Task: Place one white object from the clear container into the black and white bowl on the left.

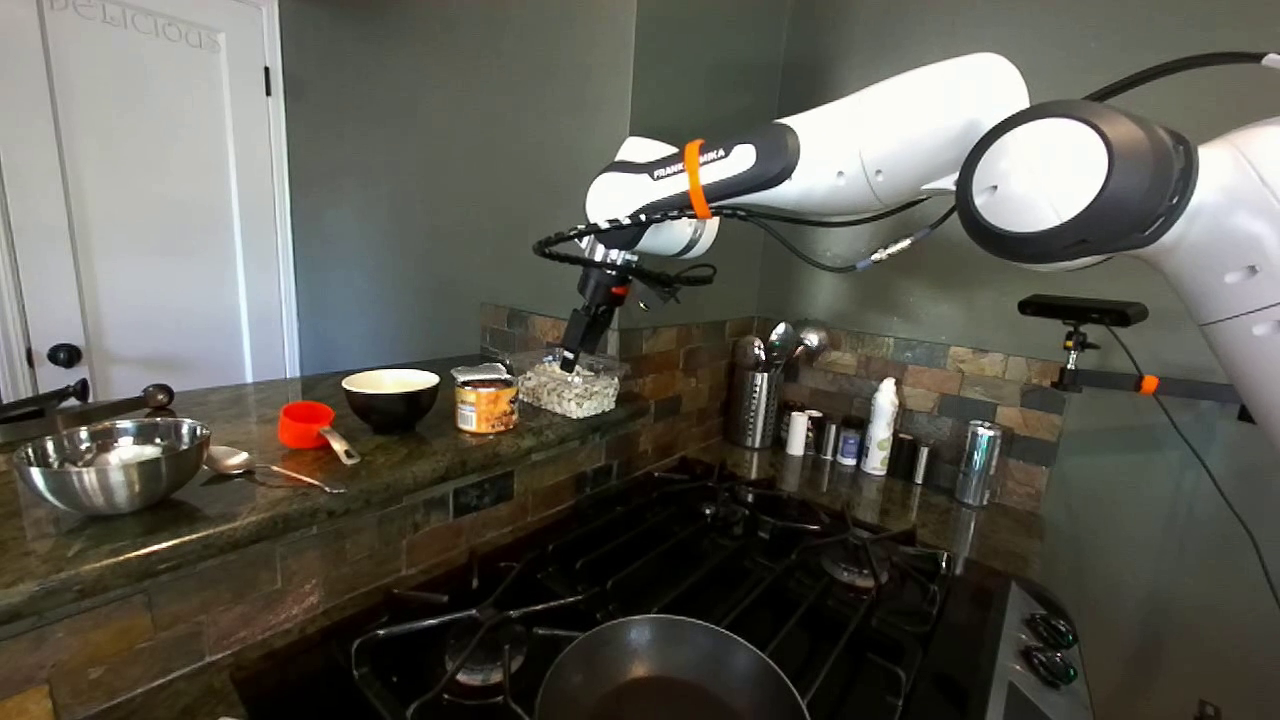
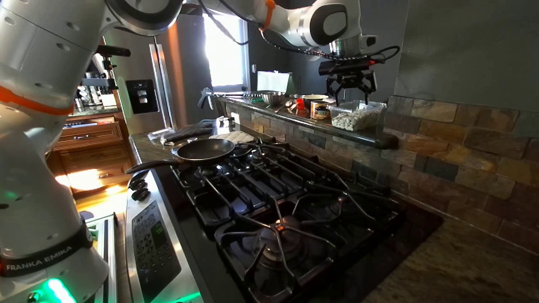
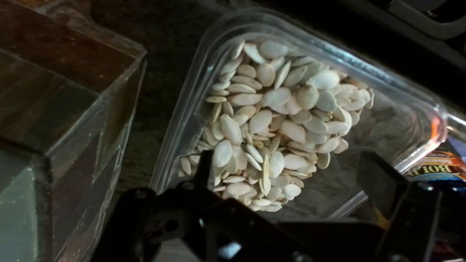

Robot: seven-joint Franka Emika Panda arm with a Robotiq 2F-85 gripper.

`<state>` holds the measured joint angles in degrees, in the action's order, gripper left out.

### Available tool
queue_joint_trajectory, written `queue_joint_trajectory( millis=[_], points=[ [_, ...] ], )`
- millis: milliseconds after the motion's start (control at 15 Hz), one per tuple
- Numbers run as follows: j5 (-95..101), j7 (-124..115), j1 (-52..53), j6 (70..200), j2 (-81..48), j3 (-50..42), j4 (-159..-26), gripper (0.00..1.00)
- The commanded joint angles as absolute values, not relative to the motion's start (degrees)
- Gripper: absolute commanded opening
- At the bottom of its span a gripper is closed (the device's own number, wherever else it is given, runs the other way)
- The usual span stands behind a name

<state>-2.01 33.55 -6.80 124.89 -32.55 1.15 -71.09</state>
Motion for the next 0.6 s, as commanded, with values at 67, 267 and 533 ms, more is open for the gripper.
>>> queue_joint_trajectory(
  millis=[67, 267, 533],
  points=[
    [-1.48, 33.23, -7.06, 127.52, -35.31, 2.36, -69.19, 1.0],
    [-0.98, 33.48, -7.02, 130.3, -36.21, 2.52, -69.39, 1.0],
    [-0.14, 33.45, -7.01, 132.2, -37.27, 2.52, -69.62, 1.0]
  ],
)
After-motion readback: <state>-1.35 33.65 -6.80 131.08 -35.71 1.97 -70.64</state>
